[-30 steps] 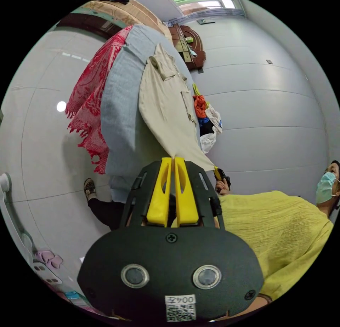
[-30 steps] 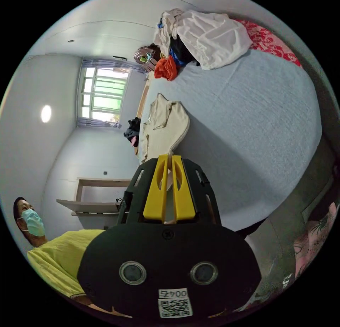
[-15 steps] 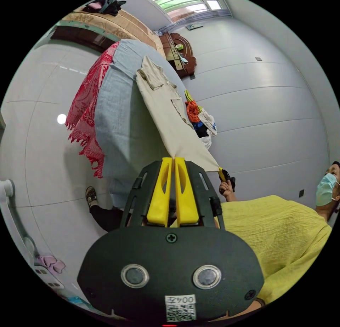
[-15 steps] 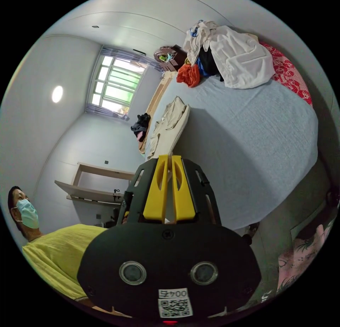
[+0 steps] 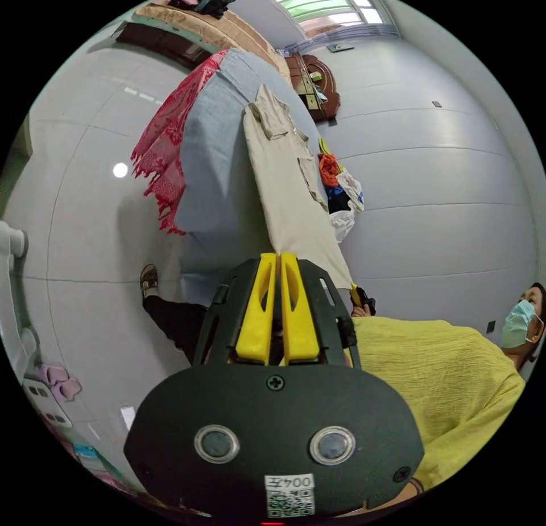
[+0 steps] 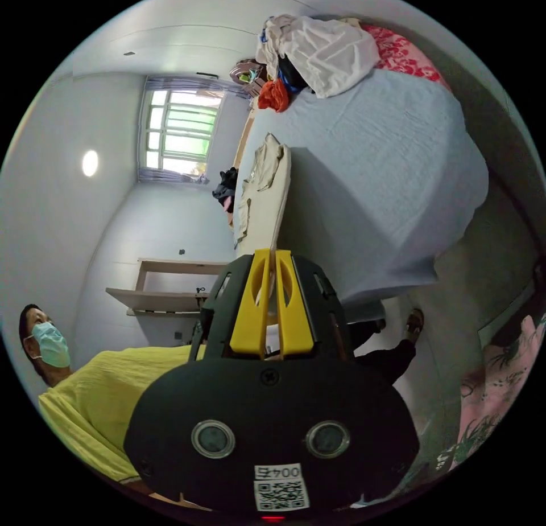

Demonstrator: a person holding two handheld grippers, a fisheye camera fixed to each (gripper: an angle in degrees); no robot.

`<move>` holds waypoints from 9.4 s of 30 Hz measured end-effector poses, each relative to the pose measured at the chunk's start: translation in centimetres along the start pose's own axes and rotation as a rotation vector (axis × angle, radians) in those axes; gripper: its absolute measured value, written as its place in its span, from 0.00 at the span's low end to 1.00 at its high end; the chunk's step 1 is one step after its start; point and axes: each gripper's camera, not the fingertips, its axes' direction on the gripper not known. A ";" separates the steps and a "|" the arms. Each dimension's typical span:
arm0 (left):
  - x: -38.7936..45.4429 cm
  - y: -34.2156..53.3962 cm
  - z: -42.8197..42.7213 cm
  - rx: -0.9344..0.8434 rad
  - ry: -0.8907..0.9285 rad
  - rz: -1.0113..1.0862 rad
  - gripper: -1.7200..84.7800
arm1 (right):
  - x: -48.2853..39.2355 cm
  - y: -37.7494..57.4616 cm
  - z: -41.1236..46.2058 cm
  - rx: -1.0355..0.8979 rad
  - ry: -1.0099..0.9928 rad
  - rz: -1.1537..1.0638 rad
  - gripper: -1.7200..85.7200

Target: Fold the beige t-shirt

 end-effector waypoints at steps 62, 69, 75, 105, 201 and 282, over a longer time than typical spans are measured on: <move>-0.9 -48.3 3.9 0.192 0.311 -0.219 0.04 | 23.3 -61.7 62.0 0.008 0.403 0.140 0.06; -1.7 -46.8 3.9 0.309 0.402 -0.209 0.04 | 22.0 -60.1 63.7 0.135 0.471 0.025 0.12; 4.0 -43.4 3.5 0.293 0.109 0.097 0.03 | 17.9 -54.0 64.3 0.097 0.500 -0.155 0.10; 12.4 -12.7 21.1 -0.209 -0.820 0.671 0.12 | 19.7 -15.8 80.6 -0.761 1.134 -0.470 0.02; 18.4 -27.1 43.9 -0.601 -0.814 0.818 0.02 | 4.4 -22.5 38.6 -0.260 0.750 -0.730 0.04; -0.7 -19.0 9.4 0.101 -0.039 -0.308 0.04 | 20.3 -1.7 22.1 -0.090 0.278 0.121 0.03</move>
